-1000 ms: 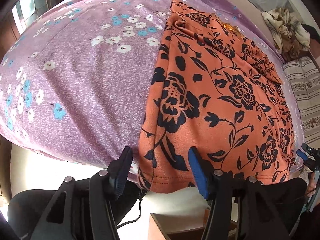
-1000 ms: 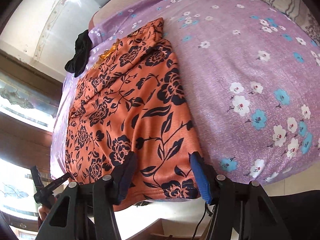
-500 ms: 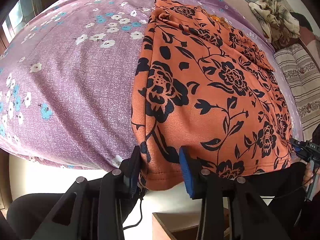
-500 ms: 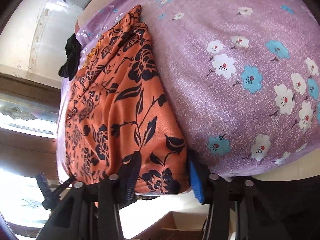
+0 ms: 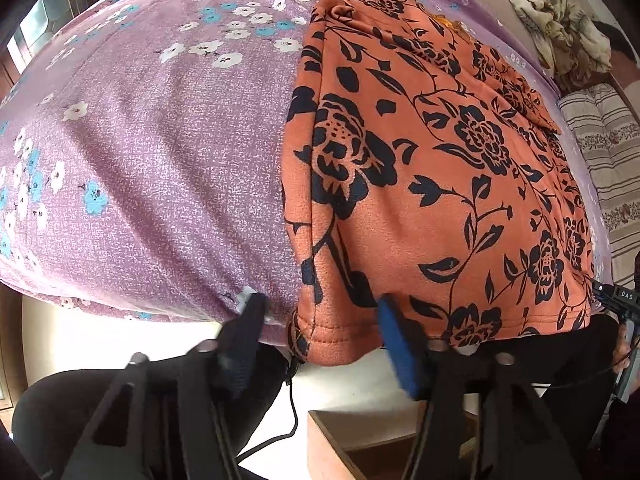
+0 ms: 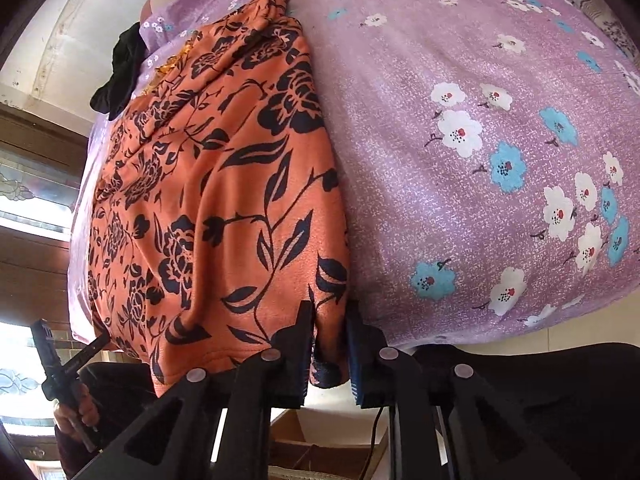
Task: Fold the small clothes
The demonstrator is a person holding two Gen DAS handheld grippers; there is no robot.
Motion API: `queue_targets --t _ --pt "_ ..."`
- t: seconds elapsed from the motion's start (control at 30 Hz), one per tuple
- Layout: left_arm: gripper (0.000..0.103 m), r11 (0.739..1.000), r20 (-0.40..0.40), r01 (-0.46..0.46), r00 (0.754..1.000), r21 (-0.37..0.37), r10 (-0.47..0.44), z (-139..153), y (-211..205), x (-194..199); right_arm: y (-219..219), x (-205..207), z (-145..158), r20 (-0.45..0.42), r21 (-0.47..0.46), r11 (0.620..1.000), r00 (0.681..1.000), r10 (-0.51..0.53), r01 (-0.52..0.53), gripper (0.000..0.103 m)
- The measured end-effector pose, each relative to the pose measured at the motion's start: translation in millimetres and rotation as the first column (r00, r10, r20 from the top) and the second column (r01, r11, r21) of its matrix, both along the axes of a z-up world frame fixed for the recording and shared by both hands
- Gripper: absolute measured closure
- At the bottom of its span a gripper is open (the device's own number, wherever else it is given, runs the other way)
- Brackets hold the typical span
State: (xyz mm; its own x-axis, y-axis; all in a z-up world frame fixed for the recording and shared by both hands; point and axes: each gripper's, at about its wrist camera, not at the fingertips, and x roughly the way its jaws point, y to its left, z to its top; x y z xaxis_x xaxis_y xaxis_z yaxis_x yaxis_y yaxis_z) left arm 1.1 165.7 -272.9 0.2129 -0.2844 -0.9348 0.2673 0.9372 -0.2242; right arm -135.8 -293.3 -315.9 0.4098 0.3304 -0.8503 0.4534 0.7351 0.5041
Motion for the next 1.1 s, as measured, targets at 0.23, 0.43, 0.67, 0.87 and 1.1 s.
queue_targets --t 0.23,0.43,0.67,0.87,1.1 --pt "0.094 0.995 0.003 0.068 0.998 -0.072 -0.067 18.1 -2.1 2.2 0.3 -2.5 21.7 0.051 -0.005 1.0 0.998 0.022 -0.022 0.095" --pt "0.094 0.945 0.058 0.115 0.993 -0.307 -0.102 78.2 4.3 22.5 -25.0 -1.3 82.1 0.252 0.101 0.995 0.968 -0.022 -0.004 0.095" --pt "0.094 0.882 0.143 0.078 0.99 -0.464 -0.012 140.1 -8.2 108.7 -62.6 50.9 139.9 0.467 0.189 0.981 0.874 -0.132 0.047 0.098" --pt "0.094 0.901 0.168 0.027 0.984 -0.433 0.051 138.7 -34.7 183.4 -108.1 132.1 151.1 0.472 0.138 0.978 0.858 -0.201 0.154 0.098" --pt "0.094 0.889 0.184 0.029 0.981 -0.457 0.062 120.3 -31.0 174.6 -67.4 138.0 101.0 0.277 0.095 0.995 0.961 -0.024 -0.002 0.094"
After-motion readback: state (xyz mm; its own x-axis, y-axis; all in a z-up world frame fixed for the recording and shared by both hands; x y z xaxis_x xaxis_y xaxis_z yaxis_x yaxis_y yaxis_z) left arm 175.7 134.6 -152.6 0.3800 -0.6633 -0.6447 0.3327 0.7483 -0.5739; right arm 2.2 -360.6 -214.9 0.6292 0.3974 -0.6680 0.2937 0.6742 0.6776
